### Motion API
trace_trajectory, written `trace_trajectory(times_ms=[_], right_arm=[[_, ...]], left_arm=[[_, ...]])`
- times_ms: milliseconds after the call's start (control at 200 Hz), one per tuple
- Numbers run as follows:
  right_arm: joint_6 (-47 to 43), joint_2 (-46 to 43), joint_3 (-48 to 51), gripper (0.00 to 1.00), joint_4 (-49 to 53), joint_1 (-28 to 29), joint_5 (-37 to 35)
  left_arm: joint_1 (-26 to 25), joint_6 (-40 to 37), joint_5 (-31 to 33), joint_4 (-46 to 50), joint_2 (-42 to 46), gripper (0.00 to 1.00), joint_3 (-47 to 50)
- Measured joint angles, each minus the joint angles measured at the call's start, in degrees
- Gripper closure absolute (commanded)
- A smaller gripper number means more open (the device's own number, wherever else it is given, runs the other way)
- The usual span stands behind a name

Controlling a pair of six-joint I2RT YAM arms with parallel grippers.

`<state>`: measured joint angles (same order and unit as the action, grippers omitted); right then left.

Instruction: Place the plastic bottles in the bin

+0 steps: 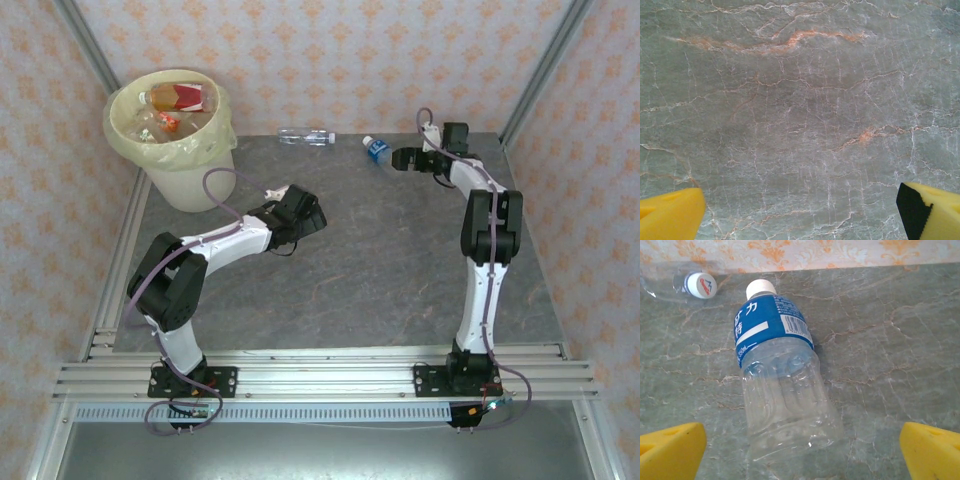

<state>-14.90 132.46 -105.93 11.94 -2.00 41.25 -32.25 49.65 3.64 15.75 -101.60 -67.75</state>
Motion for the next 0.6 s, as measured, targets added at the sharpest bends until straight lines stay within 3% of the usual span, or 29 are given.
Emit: trace_trajectory(times_ms=[370, 480, 600], right_arm=[[-12.07, 16.26, -25.86, 0.01, 16.85, 4.76, -7.58], [-13.55, 17.86, -27.56, 0.10, 18.82, 6.12, -9.25], [-14.40, 18.08, -27.65, 0.28, 19.98, 6.71, -11.28]], left_arm=[[0.00, 0.00, 0.37, 0.09, 0.00, 0.00, 0.00], [0.00, 0.00, 0.79, 0.28, 0.00, 0.00, 0.00], [0.00, 0.00, 1.38, 0.37, 0.00, 0.00, 0.00]])
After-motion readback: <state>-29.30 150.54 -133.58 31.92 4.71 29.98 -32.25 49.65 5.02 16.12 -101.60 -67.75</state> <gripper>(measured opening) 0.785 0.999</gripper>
